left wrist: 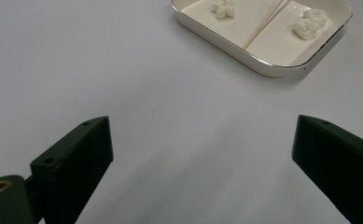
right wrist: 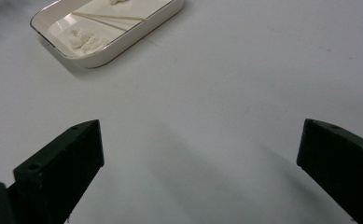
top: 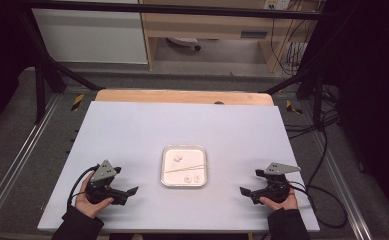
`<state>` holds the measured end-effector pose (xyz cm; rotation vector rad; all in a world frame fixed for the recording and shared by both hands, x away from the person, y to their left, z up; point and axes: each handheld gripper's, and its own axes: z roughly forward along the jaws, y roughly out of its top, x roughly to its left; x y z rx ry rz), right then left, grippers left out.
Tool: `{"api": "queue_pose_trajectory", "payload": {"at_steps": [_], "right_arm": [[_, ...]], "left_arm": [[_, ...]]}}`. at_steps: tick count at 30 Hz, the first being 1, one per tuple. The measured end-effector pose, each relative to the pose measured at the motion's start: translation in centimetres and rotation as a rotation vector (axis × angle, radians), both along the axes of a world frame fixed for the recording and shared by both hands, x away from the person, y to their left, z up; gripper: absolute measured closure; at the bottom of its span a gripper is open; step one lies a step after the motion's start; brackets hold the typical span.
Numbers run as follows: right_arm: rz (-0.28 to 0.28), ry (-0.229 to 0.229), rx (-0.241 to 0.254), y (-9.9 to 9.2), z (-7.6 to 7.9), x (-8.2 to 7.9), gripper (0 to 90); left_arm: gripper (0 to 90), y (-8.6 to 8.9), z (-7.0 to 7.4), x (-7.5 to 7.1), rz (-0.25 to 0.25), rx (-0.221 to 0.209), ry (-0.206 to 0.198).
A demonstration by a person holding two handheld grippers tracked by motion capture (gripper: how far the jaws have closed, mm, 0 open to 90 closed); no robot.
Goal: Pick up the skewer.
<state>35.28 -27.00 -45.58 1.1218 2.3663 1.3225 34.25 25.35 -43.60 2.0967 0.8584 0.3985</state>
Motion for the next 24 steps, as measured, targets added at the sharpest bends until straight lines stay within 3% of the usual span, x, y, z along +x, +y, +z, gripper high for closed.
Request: {"api": "queue_pose_trajectory", "payload": {"at_steps": [13, 24], "right_arm": [[0.003, 0.003, -0.009, 0.1, -0.1, 0.0, 1.2], [0.0, 0.002, -0.013, 0.1, -0.1, 0.0, 1.2]], "left_arm": [[8.4, -1.5, 0.6, 0.2, -0.001, -0.005, 0.009], [21.4, -3.4, 1.6, 0.3, -0.008, 0.005, -0.003]]}}
